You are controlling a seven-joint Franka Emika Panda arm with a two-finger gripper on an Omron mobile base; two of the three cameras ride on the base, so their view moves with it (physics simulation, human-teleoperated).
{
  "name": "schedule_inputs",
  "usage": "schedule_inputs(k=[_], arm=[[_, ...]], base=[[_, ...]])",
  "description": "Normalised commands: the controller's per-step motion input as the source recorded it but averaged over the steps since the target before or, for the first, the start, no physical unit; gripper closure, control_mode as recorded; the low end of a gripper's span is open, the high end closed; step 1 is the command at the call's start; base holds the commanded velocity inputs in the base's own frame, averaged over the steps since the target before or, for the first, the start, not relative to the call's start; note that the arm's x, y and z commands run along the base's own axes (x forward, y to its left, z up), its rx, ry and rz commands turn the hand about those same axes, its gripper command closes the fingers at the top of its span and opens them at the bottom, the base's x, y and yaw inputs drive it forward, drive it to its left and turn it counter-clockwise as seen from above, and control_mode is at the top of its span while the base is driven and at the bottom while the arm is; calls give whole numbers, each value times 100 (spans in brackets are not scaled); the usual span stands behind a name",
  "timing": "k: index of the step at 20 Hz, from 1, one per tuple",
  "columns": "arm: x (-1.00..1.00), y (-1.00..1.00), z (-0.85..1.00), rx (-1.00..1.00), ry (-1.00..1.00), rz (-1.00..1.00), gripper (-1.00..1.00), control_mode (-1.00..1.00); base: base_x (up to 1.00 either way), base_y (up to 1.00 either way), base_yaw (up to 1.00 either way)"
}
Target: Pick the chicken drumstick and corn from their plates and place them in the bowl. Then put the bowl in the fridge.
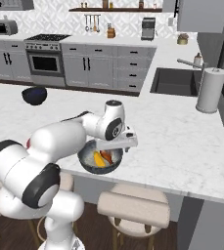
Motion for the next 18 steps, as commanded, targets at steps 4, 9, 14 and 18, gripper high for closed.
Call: schedule_inputs(k=[4, 9, 14, 18], arm=[[0, -29, -2, 16, 0, -22, -100, -100], [17, -5, -22, 7, 9, -3, -100, -100], [5, 0, -28, 3, 10, 0, -100, -100], [1, 0, -33, 5, 5, 0, -100, -100]], base=[[0, 0, 0], [0, 0, 0], [0, 0, 0], [0, 0, 0]])
